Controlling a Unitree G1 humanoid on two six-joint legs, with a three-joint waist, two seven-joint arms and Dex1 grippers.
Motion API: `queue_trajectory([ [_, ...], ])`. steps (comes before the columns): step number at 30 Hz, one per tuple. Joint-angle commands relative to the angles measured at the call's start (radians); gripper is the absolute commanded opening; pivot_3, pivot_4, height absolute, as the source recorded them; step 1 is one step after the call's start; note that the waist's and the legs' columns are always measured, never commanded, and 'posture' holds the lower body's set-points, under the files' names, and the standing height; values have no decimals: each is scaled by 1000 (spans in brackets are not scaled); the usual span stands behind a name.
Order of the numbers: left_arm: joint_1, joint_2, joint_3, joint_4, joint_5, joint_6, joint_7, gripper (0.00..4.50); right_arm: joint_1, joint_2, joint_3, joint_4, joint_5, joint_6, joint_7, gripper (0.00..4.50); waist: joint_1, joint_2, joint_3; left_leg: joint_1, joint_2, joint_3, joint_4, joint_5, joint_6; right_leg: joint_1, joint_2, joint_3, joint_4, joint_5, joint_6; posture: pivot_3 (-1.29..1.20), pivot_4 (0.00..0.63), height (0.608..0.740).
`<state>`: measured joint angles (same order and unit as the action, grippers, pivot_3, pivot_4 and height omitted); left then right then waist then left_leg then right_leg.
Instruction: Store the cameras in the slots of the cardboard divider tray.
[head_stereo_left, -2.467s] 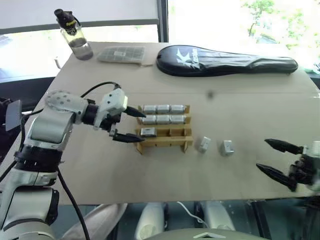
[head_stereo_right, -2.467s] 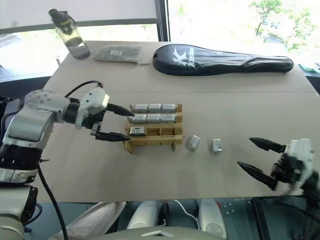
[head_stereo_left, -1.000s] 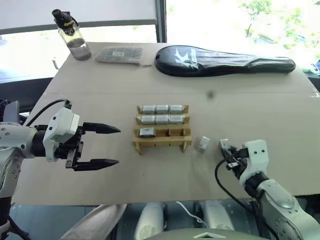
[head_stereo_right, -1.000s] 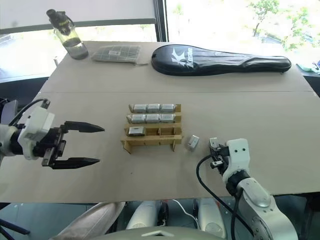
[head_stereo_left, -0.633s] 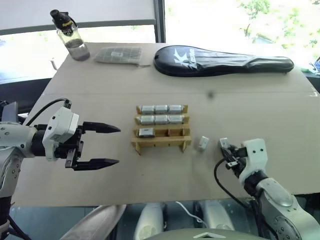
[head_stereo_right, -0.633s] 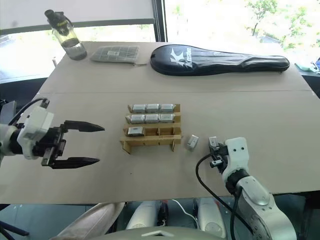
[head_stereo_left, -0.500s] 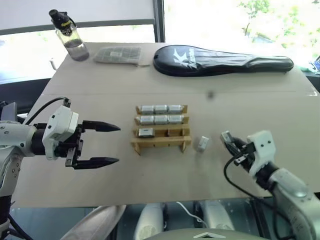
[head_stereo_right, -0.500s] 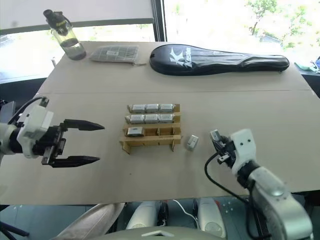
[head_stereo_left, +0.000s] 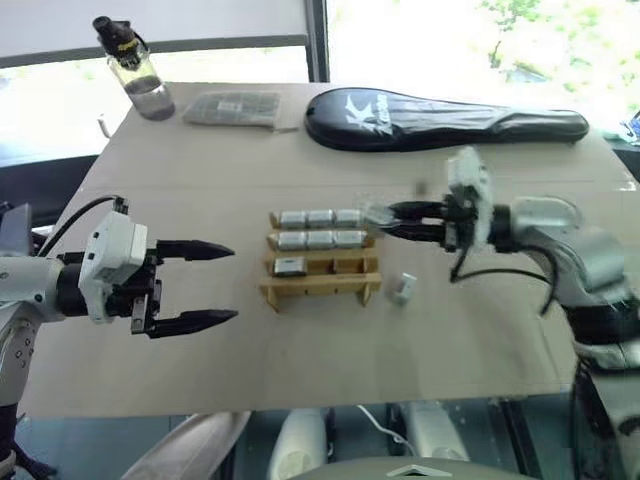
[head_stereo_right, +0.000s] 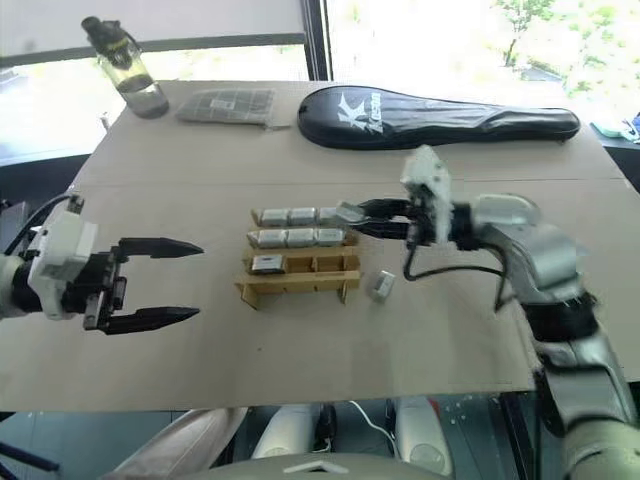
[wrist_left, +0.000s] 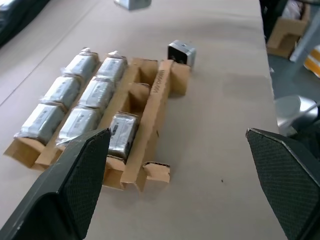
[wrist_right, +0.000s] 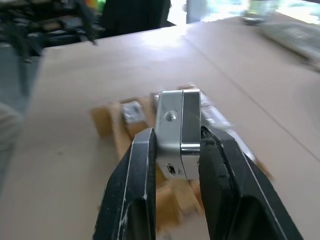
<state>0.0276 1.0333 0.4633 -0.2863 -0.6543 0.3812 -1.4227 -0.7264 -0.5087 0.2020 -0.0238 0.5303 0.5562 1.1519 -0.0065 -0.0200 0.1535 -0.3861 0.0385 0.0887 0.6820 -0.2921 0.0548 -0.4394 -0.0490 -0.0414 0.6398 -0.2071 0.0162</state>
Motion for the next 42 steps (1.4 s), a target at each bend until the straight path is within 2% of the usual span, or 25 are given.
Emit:
queue_trajectory([
  [1,24,-1,53,-22,-1,-12,21,4500,-87,53,73,155,-63,-110,137,655,3,0,0,-3,-1,0,0,0,0,-2,-1,0,0,0,0,0,150,740],
  [4,41,-2,67,-27,-7,-5,32,4500,-130,96,98,251,-106,-164,172,655,3,0,0,-12,-2,1,3,0,0,-9,-3,-1,0,1,1,0,150,740],
  [7,85,-10,98,-43,-10,-2,37,4500,-188,165,129,384,-176,-260,190,655,-6,0,0,-12,-3,1,3,0,0,-8,-4,-1,-1,1,1,0,150,740],
  [12,114,-12,107,-39,3,-14,42,4500,-225,212,144,499,-251,-361,222,655,-7,0,0,-10,-1,0,3,0,-1,-9,-3,-2,2,1,1,0,150,740],
  [26,127,-11,91,-37,7,-16,53,4500,-201,263,165,500,-303,-383,270,655,-10,0,0,-10,-1,-1,2,1,-2,-8,-4,-3,2,1,1,0,150,740],
  [35,114,7,92,-28,10,2,51,4500,-198,287,181,597,-393,-490,231,655,-11,0,0,-9,-1,-1,2,1,-2,-8,-4,-3,2,1,1,0,150,740],
  [42,98,5,77,-27,13,5,54,4500,-206,299,173,630,-405,-466,242,655,-11,0,0,-9,-1,-1,3,1,-2,-8,-4,-3,2,1,1,0,150,740],
])
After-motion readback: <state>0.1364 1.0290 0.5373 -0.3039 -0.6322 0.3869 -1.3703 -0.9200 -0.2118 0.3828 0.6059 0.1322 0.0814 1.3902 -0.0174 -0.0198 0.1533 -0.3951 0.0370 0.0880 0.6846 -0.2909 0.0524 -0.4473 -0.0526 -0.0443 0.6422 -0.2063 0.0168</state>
